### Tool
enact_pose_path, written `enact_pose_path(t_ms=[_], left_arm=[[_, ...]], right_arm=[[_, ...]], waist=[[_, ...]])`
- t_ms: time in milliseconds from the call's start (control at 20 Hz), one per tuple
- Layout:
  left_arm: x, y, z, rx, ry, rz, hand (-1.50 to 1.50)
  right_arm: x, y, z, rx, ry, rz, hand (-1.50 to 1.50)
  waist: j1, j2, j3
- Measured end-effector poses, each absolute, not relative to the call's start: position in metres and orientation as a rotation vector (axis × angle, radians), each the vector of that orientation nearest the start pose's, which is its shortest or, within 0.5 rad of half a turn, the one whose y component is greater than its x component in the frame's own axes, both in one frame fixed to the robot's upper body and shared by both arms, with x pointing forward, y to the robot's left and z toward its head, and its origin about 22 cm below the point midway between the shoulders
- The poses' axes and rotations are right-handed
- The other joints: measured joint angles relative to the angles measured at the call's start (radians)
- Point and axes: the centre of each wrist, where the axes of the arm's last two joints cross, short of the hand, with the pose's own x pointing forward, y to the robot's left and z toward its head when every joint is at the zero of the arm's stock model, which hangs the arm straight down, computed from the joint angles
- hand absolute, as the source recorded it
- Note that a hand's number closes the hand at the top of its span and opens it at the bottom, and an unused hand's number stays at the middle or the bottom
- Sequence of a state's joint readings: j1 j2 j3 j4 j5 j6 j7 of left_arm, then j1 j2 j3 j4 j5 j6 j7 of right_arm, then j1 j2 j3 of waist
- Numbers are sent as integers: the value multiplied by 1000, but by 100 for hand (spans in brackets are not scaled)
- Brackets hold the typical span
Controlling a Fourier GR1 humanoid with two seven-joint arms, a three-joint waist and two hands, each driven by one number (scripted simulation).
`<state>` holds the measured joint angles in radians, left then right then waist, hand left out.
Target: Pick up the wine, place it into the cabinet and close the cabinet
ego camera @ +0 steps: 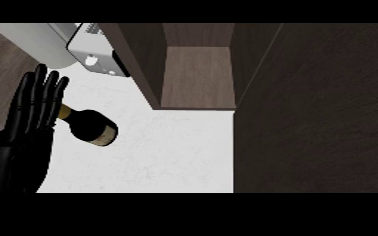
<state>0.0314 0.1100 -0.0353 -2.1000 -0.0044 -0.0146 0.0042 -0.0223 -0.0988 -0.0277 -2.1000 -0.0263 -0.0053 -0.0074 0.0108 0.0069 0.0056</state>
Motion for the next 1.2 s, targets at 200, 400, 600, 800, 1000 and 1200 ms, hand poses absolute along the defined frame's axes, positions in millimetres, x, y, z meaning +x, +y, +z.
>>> enact_pose_path(t_ms=[200, 400, 600, 800, 1000, 1200], left_arm=[[201, 241, 117, 21, -2069, -164, -150], [199, 234, 105, -122, -2019, -116, -150], [192, 227, 110, -256, -1945, -43, -150], [181, 215, 120, -315, -1916, -17, -150], [173, 206, 133, -336, -1905, -7, -150], [162, 201, 150, -348, -1906, 2, -150]], right_arm=[[197, -242, 126, -30, -2104, 90, -150], [178, -236, 117, 59, -2043, 138, -150], [163, -231, 128, 155, -1977, 197, -150], [150, -223, 146, 188, -1945, 219, -150], [144, -217, 160, 203, -1938, 228, -150], [140, -213, 167, 207, -1916, 238, -150]], waist=[[-8, -5, -4], [-15, -7, -6], [-14, -9, -6], [-12, -9, -6], [-11, -8, -6], [-11, -9, -6]])
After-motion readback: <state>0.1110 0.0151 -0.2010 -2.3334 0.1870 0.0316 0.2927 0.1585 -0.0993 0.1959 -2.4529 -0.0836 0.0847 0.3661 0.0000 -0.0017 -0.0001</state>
